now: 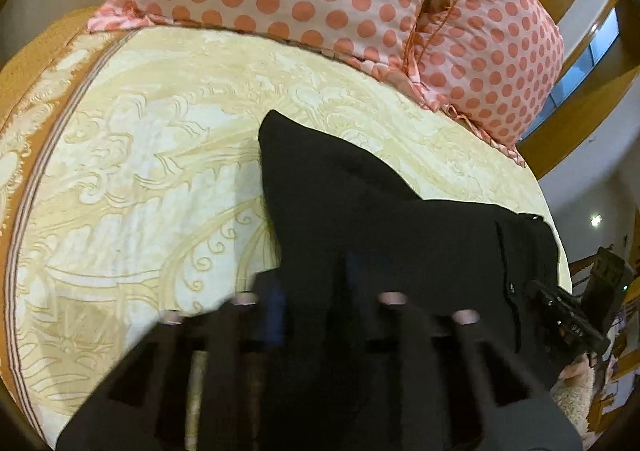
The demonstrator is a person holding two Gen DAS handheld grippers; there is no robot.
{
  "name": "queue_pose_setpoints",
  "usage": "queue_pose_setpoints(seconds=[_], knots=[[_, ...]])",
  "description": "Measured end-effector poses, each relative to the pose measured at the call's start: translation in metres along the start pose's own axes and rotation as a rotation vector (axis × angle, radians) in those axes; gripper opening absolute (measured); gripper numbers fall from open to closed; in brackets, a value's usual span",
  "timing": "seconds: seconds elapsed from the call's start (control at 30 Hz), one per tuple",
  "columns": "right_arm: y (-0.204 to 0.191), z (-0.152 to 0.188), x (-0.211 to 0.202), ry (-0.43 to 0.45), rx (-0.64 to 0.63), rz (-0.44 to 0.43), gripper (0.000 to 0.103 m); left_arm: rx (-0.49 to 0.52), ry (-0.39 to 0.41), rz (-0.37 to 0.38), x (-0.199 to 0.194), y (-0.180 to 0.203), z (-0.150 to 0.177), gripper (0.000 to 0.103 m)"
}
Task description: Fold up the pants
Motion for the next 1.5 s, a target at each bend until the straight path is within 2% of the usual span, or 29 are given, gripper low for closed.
queue_pose_setpoints(seconds=[0.23, 0.53, 0.73, 0.93, 1.0, 1.1, 1.13, 1.2, 1.3, 1.37, 1.47, 1.5], knots=[[-0.009, -0.012, -0.006, 0.016, -0.035, 0.025, 0.02, 0.014, 0.065, 0.005, -0.019, 0.01, 0.002, 0.009], [0.002, -0.051, 0.001, 0.018, -0.075, 0.059, 0.019, 0.057, 0.105, -0.012, -0.026, 0.032, -0.02, 0.009], [0.029, -0.095, 0.011, 0.05, -0.094, 0.103, 0.018, 0.105, 0.147, -0.015, -0.022, 0.061, -0.063, 0.009], [0.075, -0.137, 0.025, 0.118, -0.041, 0.164, 0.018, 0.134, 0.222, -0.02, 0.002, 0.087, -0.125, 0.01], [0.089, -0.139, 0.041, 0.086, 0.0, 0.177, 0.018, 0.117, 0.202, -0.047, 0.024, 0.082, -0.14, 0.01], [0.103, -0.128, 0.073, -0.031, 0.047, 0.205, 0.018, 0.049, 0.093, -0.089, 0.067, 0.061, -0.148, 0.01], [0.104, -0.124, 0.082, -0.064, 0.052, 0.22, 0.018, 0.036, 0.078, -0.113, 0.079, 0.054, -0.147, 0.01], [0.106, -0.119, 0.091, -0.094, 0.062, 0.247, 0.019, 0.025, 0.062, -0.142, 0.094, 0.044, -0.143, 0.016], [0.107, -0.118, 0.094, -0.107, 0.075, 0.286, 0.026, -0.028, 0.074, -0.15, 0.107, 0.032, -0.142, 0.031], [0.106, -0.115, 0.095, -0.127, 0.081, 0.331, 0.04, -0.031, 0.077, -0.166, 0.106, 0.034, -0.142, 0.036], [0.111, -0.11, 0.082, -0.124, 0.108, 0.39, 0.053, 0.017, 0.133, -0.209, 0.086, 0.043, -0.136, 0.041], [0.111, -0.109, 0.07, -0.101, 0.11, 0.423, 0.057, 0.051, 0.169, -0.22, 0.073, 0.048, -0.131, 0.048]])
Point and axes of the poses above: each gripper's, at about its wrist camera, not at the fingertips, and x roughly the way its jaws point, y to its right, z to its underside, the point moved 3 cm from there along x, roughly the way its jaws point, and after that the axes turned 14 degrees about -x, right-handed, at the moved point
